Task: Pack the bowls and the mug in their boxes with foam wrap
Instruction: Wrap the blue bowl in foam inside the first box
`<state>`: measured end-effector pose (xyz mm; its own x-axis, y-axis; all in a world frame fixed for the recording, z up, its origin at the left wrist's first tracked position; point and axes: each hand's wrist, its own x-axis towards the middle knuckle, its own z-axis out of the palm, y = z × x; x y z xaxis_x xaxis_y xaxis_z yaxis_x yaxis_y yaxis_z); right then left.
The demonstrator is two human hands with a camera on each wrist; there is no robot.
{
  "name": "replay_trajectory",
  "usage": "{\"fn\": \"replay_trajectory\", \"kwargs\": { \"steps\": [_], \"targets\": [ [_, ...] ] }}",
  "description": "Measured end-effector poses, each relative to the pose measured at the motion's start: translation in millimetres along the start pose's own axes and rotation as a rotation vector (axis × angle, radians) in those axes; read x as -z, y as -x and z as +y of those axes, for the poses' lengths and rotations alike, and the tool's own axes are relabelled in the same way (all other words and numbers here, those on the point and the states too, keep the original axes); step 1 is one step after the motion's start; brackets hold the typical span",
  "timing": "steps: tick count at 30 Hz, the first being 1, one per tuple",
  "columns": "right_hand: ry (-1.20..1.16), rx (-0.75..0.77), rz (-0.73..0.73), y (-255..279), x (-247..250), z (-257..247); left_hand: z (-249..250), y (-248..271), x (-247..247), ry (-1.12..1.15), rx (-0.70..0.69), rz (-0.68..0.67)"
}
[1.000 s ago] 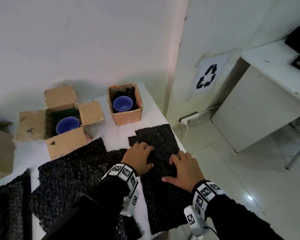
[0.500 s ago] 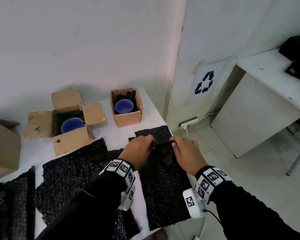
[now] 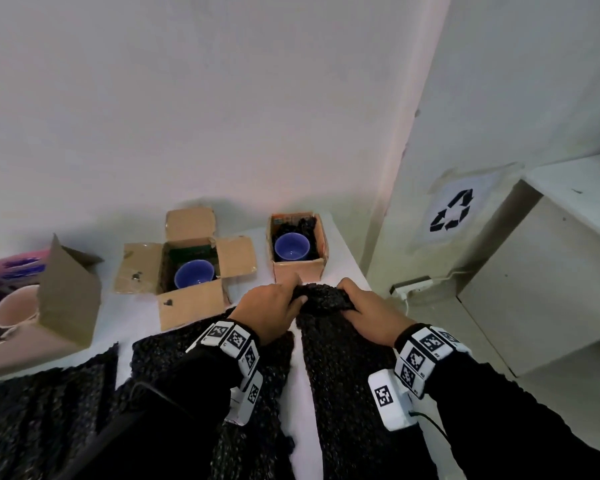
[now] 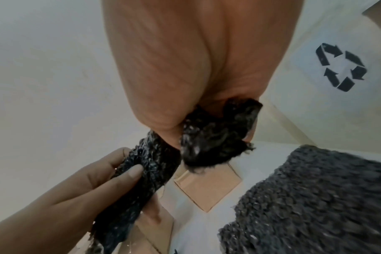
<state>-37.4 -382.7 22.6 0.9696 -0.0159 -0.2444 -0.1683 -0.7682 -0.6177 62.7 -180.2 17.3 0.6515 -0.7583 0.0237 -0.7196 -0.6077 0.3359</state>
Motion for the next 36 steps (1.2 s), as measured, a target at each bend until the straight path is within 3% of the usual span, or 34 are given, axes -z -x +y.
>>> {"fn": "replay_trajectory", "kwargs": {
  "steps": [5, 7, 10, 16, 19, 22, 27, 30, 34, 36],
  "targets": [
    [-0.103, 0.044, -0.008, -26.0, 4.5, -15.5, -19.5, -11.2, 9.2, 0.178, 0.042, 0.088],
    [-0.163, 0.062, 0.105, -42.8, 6.9, -14.1, -29.9, -19.2, 11.6, 0.265, 0.021, 0.129],
    [-0.063, 0.054, 0.271, -70.7, 14.9, -8.2, -42.9, -39.3, 14.5, 0.119, 0.029, 0.194],
    [-0.027, 0.174, 0.547, -110.4, 30.0, -15.0, -46.4, -75.3, 26.8, 0.063, 0.215, 0.329],
    [0.064, 0.214, 0.507, -132.3, 24.8, -10.7, -40.5, -83.0, 23.8, 0.09, 0.1, 0.319],
    [0.192, 0.276, 0.394, -144.9, 16.4, -4.9, -45.7, -89.0, 4.5, 0.001, -0.037, 0.183],
    [0.489, 0.291, 0.169, -152.5, 14.2, 0.0, -57.8, -91.8, -9.3, -0.058, -0.045, 0.046],
    [0.562, 0.26, 0.081, -151.4, 17.0, -1.1, -62.0, -94.0, -9.1, -0.107, -0.07, 0.03],
    [0.564, 0.18, 0.046, -158.0, 19.9, 1.4, -66.9, -96.4, -9.5, -0.281, 0.001, 0.114],
    [0.416, 0.177, 0.118, -161.1, 17.6, 3.9, -67.7, -97.7, -7.2, -0.217, 0.051, 0.084]
  ]
}}
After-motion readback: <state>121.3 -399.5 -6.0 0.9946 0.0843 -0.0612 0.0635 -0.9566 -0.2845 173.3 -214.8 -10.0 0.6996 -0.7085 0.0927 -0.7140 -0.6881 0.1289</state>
